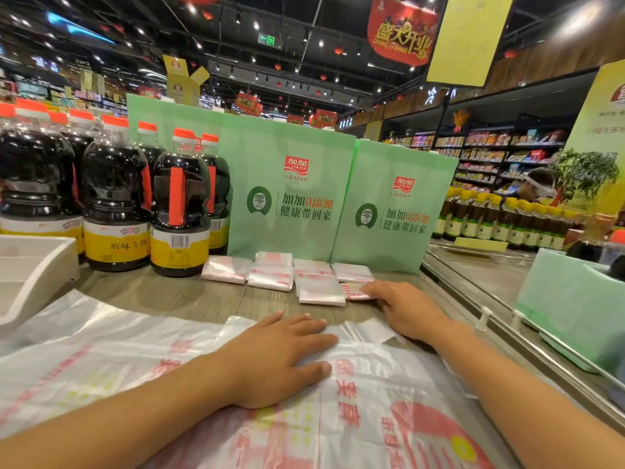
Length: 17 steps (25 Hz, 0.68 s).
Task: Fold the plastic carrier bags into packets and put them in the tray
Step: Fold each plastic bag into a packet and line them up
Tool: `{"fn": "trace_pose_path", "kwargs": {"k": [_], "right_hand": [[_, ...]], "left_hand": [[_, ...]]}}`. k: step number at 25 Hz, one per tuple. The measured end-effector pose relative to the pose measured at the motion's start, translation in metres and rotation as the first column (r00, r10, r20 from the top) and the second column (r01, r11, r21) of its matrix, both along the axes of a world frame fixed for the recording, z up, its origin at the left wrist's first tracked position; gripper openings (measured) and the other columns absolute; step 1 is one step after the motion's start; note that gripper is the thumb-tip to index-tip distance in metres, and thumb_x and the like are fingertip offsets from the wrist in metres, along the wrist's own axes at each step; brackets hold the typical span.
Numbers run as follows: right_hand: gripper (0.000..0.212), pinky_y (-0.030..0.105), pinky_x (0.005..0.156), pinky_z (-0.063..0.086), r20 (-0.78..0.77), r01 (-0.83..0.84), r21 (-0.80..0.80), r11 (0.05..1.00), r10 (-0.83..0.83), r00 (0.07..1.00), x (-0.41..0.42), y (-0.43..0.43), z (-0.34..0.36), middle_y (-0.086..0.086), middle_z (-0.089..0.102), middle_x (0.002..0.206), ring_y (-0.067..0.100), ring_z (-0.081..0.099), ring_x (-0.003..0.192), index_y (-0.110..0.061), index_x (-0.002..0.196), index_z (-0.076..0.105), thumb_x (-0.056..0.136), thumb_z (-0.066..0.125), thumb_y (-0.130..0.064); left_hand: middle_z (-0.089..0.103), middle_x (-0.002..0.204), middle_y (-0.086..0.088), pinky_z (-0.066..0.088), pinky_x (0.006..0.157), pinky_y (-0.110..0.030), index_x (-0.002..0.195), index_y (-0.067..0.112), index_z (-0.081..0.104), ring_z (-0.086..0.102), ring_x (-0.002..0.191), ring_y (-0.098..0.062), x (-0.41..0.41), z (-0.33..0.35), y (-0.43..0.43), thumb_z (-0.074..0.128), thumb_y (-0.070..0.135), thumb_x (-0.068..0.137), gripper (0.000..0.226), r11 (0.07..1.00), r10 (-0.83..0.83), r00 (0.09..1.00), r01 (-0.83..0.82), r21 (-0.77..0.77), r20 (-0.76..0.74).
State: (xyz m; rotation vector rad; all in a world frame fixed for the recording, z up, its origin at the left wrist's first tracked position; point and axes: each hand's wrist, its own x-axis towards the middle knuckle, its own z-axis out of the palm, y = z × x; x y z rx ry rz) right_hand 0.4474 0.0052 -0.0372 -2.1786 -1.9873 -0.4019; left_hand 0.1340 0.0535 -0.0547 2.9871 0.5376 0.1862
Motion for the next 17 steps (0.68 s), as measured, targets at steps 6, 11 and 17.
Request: {"fn": "trace_pose_path", "kwargs": {"k": [6, 11, 17], "right_hand": [[0.047, 0.038, 0.114, 0.035, -0.280, 0.052, -0.143, 0.988, -0.091, 0.956, -0.002, -0.003, -0.002, -0.004, 0.043, 0.158, 0.024, 0.045, 0.140, -0.039, 0.150, 0.046, 0.105, 0.032, -0.031], [0.047, 0.042, 0.125, 0.011, -0.290, 0.036, -0.228, 0.973, -0.104, 0.951, -0.014, -0.006, 0.003, -0.003, 0.027, 0.166, 0.021, 0.027, 0.151, -0.028, 0.157, 0.030, 0.110, 0.027, -0.026], [0.058, 0.045, 0.127, -0.001, -0.224, 0.061, -0.170, 0.984, -0.099, 0.970, -0.046, -0.038, 0.044, -0.002, 0.007, 0.171, 0.015, 0.002, 0.157, -0.028, 0.162, 0.018, 0.108, 0.036, -0.035]], "left_hand": [[0.012, 0.168, 0.019, 0.001, 0.126, -0.044, 0.158, 0.046, 0.021, 0.006, 0.154, -0.004, 0.002, -0.002, 0.001, 0.025, 0.064, 0.103, 0.058, 1.000, 0.001, 1.000, -0.002, 0.020, 0.013], [0.030, 0.162, 0.017, 0.014, 0.123, -0.046, 0.153, 0.043, 0.037, 0.023, 0.149, -0.008, 0.005, -0.004, 0.007, 0.020, 0.068, 0.096, 0.064, 0.999, -0.001, 0.997, -0.002, 0.041, 0.071], [0.066, 0.116, 0.008, 0.044, 0.098, -0.039, 0.122, 0.027, 0.066, 0.055, 0.108, -0.012, -0.020, 0.025, -0.003, 0.021, 0.048, 0.104, 0.052, 0.987, 0.010, 0.912, -0.073, 0.140, 0.409]]}}
